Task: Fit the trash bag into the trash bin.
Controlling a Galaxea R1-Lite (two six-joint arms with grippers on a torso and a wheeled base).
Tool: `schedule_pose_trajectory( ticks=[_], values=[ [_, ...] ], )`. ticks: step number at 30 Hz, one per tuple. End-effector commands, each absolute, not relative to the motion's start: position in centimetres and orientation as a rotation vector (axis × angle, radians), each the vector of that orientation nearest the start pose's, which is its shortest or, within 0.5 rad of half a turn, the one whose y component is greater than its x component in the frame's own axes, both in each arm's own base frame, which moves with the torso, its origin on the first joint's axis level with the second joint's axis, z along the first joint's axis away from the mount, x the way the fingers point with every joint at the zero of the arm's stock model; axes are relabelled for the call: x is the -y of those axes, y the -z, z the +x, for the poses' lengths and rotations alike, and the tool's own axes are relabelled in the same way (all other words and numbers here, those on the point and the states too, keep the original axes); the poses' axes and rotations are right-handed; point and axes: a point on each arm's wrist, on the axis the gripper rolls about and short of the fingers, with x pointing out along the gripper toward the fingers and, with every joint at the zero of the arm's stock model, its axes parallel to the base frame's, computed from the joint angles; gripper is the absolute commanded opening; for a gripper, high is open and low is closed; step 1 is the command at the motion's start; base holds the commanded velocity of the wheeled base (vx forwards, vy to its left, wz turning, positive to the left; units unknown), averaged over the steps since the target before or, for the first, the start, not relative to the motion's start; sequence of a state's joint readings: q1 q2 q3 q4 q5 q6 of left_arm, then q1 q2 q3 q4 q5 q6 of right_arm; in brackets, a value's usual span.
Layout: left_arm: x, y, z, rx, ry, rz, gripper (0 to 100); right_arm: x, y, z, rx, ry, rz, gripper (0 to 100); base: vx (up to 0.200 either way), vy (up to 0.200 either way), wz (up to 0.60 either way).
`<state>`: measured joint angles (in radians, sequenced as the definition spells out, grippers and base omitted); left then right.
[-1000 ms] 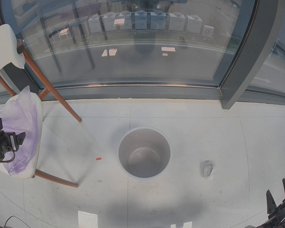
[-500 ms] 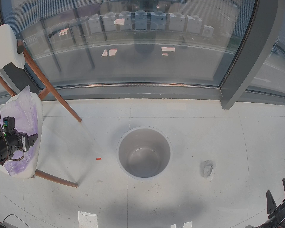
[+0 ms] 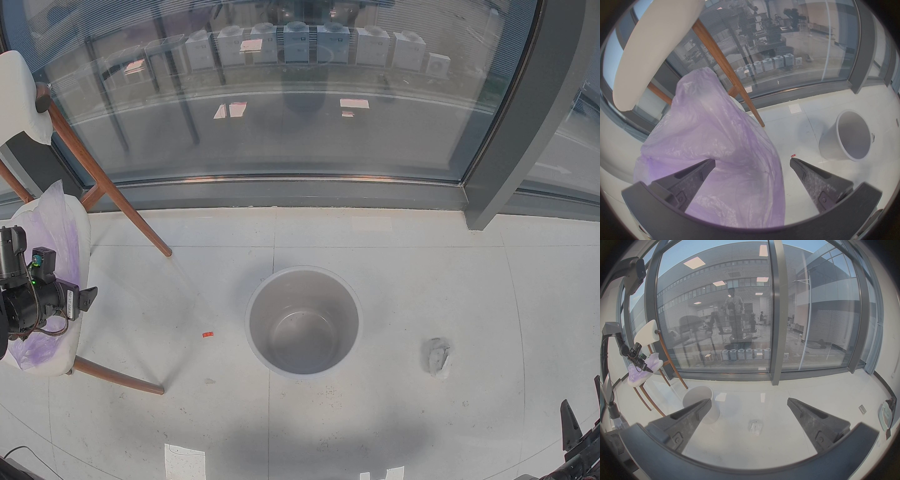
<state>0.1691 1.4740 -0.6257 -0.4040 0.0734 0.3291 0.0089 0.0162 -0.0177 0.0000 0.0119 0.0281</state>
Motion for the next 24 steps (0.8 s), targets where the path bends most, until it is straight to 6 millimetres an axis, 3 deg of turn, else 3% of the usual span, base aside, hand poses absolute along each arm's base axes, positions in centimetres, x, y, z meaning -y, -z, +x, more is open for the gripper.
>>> schedule_pose_trajectory(
  ticks=[1,6,7,15,19,24],
  values=[
    [-4.2,-16.7,23.9,-0.501,-0.164,0.313,100,0.0,-7.6,-2.2,-0.005,-0.021,0.028,100,0.0,0.0,0.0],
    [-4.4,-16.7,24.0,-0.506,-0.205,0.314,100,0.0,-7.6,-2.2,-0.005,-0.021,0.028,100,0.0,0.0,0.0],
    [-4.4,-16.6,23.9,-0.508,-0.205,0.312,0,0.0,-7.6,-2.2,-0.005,-0.021,0.028,100,0.0,0.0,0.0],
    [-4.4,-17.5,23.3,-0.469,-0.215,0.296,0,0.0,-7.6,-2.2,-0.005,-0.021,0.028,100,0.0,0.0,0.0],
    [-4.1,-18.6,21.6,-0.417,-0.222,0.296,0,0.0,-7.6,-2.2,-0.003,-0.021,0.029,100,0.0,0.0,0.0],
    [-3.3,-20.3,17.5,-0.295,-0.21,0.269,0,0.0,-7.6,-2.2,-0.003,-0.021,0.029,100,0.0,0.0,0.0]
  ],
)
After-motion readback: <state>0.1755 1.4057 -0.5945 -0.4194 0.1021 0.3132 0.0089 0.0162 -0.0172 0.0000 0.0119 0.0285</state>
